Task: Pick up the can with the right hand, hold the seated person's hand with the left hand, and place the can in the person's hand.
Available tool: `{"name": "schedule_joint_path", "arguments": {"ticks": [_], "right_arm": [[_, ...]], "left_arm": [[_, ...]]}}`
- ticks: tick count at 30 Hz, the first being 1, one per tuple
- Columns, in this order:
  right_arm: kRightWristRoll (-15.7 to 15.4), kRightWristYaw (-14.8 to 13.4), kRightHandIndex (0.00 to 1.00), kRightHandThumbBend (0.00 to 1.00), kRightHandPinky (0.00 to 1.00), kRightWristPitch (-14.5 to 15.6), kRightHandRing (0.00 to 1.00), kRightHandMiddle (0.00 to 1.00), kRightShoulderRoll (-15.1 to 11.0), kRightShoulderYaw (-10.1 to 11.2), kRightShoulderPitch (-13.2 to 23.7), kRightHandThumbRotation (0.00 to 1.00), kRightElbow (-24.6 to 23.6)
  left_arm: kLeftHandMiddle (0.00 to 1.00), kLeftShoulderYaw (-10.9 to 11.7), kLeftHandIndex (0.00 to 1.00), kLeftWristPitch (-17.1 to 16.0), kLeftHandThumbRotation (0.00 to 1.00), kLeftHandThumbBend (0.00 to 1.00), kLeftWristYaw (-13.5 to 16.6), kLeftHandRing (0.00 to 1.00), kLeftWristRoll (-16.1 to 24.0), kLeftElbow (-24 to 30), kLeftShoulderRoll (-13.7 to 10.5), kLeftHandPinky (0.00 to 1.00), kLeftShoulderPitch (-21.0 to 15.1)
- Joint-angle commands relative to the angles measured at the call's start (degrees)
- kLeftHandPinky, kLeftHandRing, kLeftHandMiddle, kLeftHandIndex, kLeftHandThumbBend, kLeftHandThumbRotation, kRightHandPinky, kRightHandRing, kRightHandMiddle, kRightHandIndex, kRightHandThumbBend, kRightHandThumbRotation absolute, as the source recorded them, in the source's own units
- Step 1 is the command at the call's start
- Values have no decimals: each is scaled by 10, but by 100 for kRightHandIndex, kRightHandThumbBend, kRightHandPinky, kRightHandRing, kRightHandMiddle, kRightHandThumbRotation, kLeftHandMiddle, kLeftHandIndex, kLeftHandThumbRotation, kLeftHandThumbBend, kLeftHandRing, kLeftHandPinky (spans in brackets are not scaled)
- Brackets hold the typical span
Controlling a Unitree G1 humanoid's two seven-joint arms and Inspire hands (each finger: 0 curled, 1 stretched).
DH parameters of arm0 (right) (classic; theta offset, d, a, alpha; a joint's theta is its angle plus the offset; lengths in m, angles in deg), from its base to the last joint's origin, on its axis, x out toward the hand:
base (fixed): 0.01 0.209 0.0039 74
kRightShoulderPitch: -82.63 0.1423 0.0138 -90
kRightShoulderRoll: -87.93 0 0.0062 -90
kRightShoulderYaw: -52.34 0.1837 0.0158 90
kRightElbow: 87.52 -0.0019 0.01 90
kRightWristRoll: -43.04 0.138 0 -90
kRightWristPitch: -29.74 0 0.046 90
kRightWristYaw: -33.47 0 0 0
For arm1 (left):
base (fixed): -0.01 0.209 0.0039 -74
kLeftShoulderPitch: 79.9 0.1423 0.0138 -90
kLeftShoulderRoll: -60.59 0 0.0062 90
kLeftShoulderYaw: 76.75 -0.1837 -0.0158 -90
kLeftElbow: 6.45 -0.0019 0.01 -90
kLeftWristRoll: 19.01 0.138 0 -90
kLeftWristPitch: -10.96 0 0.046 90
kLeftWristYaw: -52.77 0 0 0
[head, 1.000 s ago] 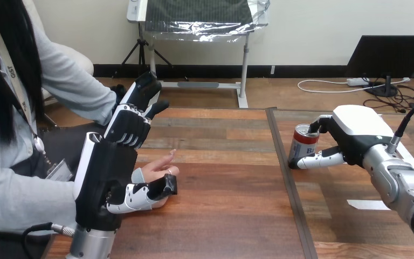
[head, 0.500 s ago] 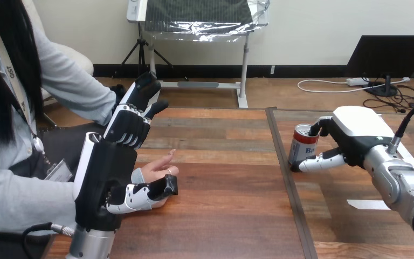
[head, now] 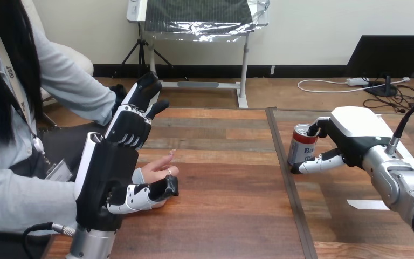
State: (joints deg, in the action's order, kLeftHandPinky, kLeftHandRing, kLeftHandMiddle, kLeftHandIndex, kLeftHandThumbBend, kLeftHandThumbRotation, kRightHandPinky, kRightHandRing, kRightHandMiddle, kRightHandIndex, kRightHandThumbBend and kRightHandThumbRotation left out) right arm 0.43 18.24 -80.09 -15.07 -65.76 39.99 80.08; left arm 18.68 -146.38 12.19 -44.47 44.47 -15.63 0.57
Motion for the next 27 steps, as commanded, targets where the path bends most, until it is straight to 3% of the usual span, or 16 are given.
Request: {"name": "schedule_joint_path", "arguments": {"ticks": [1,13,27], "right_arm": [[4,-13,76,100,89,-5,85,75,-4,2,31,60,-17],[10,-9,78,100,91,-4,86,76,-5,8,31,58,-18],[0,-28,78,100,90,3,85,75,-7,0,30,60,-17]], "left_arm": [[96,1,92,0,51,100,-1,96,-7,1,2,89,-37],[97,1,92,4,50,100,-10,96,-15,-2,2,90,-39],[97,5,93,-2,51,100,-13,96,-13,-10,2,90,-42]]}}
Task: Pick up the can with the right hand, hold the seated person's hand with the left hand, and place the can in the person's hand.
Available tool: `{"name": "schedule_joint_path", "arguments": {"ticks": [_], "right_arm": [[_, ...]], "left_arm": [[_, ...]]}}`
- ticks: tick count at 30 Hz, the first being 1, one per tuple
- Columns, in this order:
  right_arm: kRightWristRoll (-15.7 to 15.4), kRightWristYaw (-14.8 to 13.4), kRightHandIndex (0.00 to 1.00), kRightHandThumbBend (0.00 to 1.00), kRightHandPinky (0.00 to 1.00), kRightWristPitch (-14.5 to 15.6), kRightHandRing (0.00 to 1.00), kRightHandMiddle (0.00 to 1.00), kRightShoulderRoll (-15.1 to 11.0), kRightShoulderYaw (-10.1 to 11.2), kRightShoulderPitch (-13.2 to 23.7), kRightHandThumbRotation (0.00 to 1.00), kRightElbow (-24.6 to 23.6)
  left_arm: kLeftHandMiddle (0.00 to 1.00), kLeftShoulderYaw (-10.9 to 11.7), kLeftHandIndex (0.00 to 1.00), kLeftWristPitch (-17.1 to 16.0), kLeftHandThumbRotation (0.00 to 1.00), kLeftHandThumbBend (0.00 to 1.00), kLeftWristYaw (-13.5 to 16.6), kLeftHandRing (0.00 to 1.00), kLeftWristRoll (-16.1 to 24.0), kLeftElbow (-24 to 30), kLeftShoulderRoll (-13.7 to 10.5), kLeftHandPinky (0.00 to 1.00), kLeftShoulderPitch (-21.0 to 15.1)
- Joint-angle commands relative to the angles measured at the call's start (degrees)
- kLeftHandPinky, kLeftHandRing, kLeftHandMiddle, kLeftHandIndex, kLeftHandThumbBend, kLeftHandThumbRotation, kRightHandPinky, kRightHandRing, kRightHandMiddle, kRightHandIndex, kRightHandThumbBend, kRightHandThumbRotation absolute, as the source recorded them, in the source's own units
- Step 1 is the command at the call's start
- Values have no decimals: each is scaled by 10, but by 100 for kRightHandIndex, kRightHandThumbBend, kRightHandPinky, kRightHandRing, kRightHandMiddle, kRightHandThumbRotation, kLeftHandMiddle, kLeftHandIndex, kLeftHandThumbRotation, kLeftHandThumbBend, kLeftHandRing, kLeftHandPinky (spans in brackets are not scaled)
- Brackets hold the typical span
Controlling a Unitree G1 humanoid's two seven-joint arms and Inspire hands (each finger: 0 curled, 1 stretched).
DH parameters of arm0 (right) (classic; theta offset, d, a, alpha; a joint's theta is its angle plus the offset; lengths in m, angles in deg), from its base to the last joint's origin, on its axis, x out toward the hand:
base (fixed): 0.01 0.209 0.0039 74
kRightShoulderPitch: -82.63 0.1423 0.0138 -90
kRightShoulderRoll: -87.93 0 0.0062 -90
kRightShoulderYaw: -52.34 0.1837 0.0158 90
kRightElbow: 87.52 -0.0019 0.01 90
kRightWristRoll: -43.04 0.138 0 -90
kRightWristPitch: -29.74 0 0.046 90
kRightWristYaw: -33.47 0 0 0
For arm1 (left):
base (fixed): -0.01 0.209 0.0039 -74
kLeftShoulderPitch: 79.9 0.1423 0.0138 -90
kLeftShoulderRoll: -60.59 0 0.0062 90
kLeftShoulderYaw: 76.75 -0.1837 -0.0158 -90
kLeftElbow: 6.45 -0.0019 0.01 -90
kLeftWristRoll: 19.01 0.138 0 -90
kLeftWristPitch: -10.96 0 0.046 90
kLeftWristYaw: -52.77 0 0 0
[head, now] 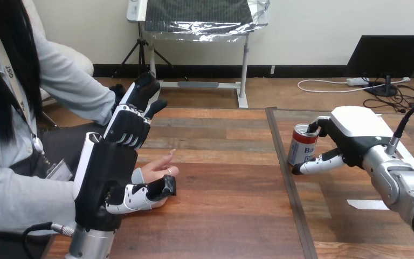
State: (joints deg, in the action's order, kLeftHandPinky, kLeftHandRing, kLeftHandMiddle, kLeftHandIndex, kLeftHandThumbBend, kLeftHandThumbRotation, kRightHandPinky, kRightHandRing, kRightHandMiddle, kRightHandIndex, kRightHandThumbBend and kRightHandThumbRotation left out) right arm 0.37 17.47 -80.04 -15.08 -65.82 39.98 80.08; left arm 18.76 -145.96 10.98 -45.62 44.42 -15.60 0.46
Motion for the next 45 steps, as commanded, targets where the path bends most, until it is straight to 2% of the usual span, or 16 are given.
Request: {"name": "schedule_joint_path", "arguments": {"ticks": [1,8,14,25,32,45], "right_arm": [[0,-20,78,100,90,4,85,75,-7,0,31,61,-16],[-1,-32,78,100,90,3,85,74,-8,-1,30,62,-21],[9,-46,76,100,88,-6,83,72,-7,8,27,59,-24],[11,-63,74,100,85,-15,81,72,-7,8,25,58,-29],[11,-74,73,100,84,-21,80,71,-8,8,25,57,-30],[21,-71,75,100,85,-28,83,73,-8,16,25,56,-33]], "left_arm": [[97,4,93,-7,51,100,-1,96,-1,-10,2,90,-41],[97,5,93,-7,52,100,0,95,1,-13,1,89,-41],[96,6,93,-11,53,100,-2,95,0,-18,1,88,-43],[96,7,92,-24,54,100,-8,94,-3,-32,0,88,-48],[96,5,93,-21,55,100,-11,94,-4,-33,-2,87,-47],[96,6,93,-19,54,100,-9,94,-1,-28,-3,86,-46]]}}
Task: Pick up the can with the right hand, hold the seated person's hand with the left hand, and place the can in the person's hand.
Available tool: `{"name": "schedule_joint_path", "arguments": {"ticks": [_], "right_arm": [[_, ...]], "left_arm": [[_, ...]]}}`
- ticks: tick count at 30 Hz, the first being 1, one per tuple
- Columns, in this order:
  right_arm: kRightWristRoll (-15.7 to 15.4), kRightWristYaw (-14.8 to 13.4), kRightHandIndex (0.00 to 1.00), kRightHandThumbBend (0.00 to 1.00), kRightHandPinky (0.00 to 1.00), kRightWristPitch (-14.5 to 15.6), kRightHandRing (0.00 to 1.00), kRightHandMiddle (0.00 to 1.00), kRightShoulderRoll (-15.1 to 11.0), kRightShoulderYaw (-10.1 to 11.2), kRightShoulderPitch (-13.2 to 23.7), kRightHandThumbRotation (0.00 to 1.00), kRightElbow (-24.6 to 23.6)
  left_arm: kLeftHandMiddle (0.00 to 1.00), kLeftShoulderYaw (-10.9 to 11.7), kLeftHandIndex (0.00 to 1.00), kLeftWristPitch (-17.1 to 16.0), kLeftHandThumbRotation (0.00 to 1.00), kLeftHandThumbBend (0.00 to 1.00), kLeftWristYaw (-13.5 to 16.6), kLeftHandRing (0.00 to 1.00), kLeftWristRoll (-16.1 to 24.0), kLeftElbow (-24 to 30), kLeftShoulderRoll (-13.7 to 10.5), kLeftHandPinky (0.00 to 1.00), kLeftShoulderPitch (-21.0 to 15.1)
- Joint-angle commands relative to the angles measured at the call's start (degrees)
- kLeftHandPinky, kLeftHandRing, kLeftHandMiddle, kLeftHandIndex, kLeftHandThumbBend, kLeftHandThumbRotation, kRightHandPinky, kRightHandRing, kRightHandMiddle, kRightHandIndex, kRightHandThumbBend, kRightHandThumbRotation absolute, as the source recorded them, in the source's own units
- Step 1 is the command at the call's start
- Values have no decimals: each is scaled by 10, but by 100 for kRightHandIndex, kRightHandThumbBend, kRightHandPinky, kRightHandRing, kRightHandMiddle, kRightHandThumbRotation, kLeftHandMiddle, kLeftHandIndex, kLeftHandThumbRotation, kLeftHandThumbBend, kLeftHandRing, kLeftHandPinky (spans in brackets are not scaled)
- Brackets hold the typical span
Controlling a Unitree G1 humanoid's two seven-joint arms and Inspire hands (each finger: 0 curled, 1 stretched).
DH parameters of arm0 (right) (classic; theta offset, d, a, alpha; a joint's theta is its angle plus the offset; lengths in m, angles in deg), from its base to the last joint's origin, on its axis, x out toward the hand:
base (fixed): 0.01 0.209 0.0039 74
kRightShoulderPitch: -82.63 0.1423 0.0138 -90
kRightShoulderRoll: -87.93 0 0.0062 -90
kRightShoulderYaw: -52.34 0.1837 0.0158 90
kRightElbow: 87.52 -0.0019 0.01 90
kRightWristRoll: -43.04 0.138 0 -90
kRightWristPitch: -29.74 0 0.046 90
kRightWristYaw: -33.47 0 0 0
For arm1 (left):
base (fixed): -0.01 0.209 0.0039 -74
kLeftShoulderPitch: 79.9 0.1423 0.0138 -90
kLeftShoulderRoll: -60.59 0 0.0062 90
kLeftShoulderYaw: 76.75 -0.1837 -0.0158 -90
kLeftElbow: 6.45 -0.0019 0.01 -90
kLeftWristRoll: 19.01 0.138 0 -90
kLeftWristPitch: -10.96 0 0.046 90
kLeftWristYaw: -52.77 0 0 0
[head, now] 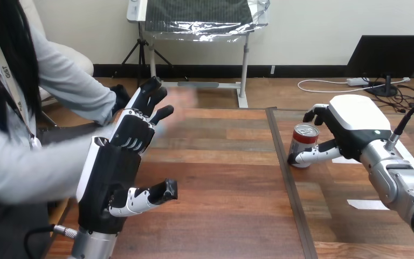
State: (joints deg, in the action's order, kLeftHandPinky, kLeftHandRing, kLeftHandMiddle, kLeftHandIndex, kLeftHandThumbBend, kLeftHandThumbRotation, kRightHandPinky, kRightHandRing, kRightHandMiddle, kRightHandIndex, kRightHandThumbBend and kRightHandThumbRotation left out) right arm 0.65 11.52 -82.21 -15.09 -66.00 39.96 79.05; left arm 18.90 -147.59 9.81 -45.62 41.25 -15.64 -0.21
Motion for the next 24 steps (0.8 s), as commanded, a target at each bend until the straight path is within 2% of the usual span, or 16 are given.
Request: {"name": "schedule_joint_path", "arguments": {"ticks": [1,12,24], "right_arm": [[19,-11,75,100,85,-8,83,74,-8,19,25,56,-23],[21,-8,79,100,88,-4,87,78,-7,15,29,55,-18],[16,-5,82,100,90,8,91,82,-3,8,33,60,-16]], "left_arm": [[96,5,93,-2,54,100,3,94,-1,5,-2,86,-38],[97,3,93,-1,52,100,2,94,-2,9,-3,85,-34],[97,3,93,-7,52,100,1,95,-3,9,-1,87,-31]]}}
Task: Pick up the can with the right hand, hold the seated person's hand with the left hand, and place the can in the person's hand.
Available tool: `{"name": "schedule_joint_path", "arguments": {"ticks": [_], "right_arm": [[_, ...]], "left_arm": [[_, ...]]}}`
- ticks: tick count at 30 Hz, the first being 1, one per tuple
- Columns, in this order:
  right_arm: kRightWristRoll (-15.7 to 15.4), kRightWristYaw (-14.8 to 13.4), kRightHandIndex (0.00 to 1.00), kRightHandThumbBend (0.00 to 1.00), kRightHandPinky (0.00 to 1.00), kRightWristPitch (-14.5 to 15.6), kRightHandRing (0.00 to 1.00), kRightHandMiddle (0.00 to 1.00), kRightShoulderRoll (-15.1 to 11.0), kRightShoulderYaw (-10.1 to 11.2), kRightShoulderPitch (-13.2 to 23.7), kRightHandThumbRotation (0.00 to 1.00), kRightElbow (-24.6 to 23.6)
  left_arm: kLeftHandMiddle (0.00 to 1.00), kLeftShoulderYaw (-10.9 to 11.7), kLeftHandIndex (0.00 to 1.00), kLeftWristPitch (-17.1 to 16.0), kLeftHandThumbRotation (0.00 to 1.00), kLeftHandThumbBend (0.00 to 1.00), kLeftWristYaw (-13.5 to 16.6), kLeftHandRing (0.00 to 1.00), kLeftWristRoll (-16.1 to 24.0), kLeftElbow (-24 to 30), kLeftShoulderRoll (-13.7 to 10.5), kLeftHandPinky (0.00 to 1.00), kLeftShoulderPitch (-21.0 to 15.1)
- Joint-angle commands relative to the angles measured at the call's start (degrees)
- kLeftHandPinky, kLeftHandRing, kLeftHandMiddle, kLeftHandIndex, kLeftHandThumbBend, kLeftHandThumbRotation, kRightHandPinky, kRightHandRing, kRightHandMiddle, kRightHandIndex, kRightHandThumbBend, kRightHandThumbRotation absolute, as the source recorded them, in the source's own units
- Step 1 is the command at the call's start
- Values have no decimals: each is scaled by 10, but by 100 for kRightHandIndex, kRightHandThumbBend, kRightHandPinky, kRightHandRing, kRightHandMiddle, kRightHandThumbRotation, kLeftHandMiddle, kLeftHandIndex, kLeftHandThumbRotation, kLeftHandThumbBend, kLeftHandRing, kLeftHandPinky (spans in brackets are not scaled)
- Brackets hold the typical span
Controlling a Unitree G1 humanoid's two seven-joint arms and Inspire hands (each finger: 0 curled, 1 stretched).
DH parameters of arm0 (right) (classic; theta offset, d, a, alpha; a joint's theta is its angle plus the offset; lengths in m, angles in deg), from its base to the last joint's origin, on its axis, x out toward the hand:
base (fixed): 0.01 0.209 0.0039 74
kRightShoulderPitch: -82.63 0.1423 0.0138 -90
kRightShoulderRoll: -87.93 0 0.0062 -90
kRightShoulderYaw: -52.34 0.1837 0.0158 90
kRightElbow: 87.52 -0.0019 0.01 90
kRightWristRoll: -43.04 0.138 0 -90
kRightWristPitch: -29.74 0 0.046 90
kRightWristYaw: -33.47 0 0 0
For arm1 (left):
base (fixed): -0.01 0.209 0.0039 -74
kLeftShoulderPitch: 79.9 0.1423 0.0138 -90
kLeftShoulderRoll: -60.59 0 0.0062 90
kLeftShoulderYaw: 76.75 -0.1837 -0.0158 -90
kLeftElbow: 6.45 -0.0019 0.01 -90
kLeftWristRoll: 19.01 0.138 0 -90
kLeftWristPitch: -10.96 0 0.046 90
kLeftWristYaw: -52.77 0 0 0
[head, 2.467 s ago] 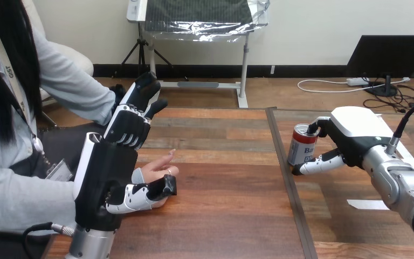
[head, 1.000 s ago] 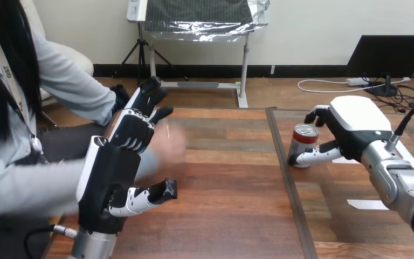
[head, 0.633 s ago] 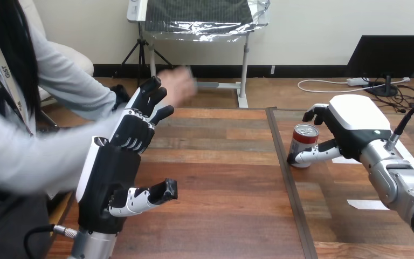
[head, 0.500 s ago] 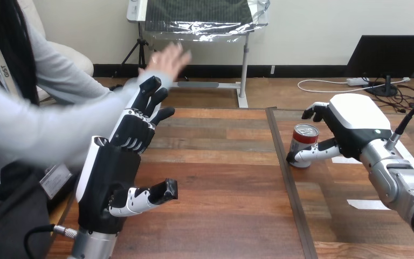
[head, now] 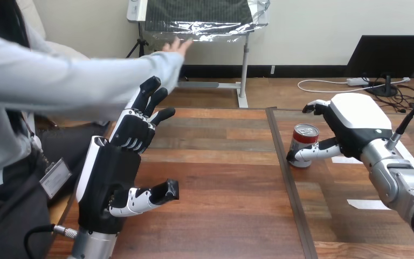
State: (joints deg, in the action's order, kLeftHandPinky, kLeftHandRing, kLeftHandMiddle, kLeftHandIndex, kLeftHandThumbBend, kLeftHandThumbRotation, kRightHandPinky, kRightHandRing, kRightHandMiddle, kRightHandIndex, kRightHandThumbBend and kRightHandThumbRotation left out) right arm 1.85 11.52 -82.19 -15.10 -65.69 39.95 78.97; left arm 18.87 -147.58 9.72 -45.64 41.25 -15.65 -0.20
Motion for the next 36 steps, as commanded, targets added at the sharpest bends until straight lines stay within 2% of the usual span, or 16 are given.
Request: {"name": "schedule_joint_path", "arguments": {"ticks": [1,11,26,36], "right_arm": [[2,-4,82,100,90,11,91,82,-2,4,34,61,-14],[3,10,83,100,91,22,91,82,4,2,34,63,-8],[2,26,83,100,92,36,91,82,10,0,34,60,-6],[-3,37,84,100,93,48,92,83,10,-6,33,62,-2]], "left_arm": [[97,4,93,-8,53,100,3,95,-2,9,-1,87,-30],[96,1,93,0,52,100,2,95,-8,19,1,87,-24],[97,-2,93,3,51,100,4,95,-8,29,3,87,-17],[97,-3,93,-3,51,100,8,96,-3,31,3,87,-14]]}}
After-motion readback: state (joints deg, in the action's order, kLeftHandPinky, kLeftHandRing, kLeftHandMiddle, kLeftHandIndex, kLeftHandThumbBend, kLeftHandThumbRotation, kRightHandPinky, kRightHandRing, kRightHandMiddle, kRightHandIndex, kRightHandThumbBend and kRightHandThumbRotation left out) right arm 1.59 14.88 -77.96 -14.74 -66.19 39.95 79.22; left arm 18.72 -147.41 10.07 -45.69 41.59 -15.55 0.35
